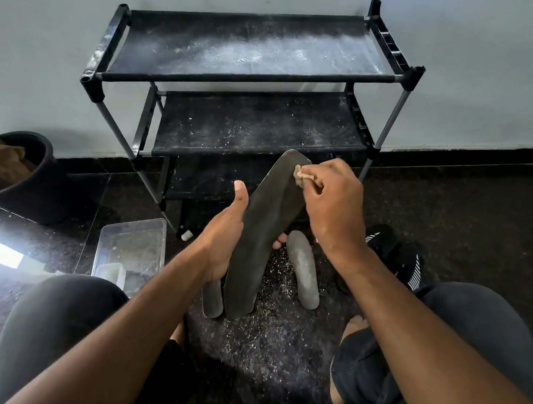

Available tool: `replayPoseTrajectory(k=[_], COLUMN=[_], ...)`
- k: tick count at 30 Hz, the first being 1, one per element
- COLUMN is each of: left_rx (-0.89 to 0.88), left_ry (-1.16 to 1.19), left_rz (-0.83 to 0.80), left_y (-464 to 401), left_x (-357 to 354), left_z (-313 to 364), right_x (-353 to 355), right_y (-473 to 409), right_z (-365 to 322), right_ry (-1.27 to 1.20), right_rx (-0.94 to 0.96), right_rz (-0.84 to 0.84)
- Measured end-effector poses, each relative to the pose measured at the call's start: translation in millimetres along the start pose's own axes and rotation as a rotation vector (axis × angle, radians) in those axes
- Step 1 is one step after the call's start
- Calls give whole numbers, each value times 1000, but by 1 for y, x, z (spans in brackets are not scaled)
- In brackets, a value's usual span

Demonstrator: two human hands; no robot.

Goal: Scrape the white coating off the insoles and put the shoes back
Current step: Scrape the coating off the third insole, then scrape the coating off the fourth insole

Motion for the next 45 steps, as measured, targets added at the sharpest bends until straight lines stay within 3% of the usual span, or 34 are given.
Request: replayPoseTrajectory(k=[2, 7, 9, 13, 15, 22, 29, 38, 45], left_rx=[-2, -29, -24, -8, -5, -23, -20, -13, 70], left_ry=[-11, -24, -11, 34, 28, -20, 38, 229, 128], left_rz=[10, 145, 154, 80, 65, 247, 276, 378, 466], left_y=[0, 5, 4, 0, 0, 12, 9, -2, -5], left_x=[2, 15, 17, 11, 10, 21, 25, 40, 40], left_z=[-1, 5, 5, 2, 1, 11, 7, -14, -31], right_x=[-8, -62, -64, -28, -25, -78, -27, -63, -83], right_y=[5, 45, 41, 8, 7, 49, 11, 35, 53], right_z=[-4, -42, -40, -6, -4, -39, 7, 41, 55], right_ry=[0, 21, 56, 80, 105, 69, -29, -88, -132], right_rx=[21, 224, 233, 53, 42, 232, -174, -446, -561], right_rz=[-48, -358, -372, -174, -166, -522, -244, -412, -505])
Point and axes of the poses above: each hand's wrist, its own y-axis away from the middle knuckle, its own x-axis out of the back of the hand, z = x × y, the point moved 10 cm from there along -y, towards the middle knuckle, and after that the axes turned 5 degrees about -z, right-handed, at the moved point
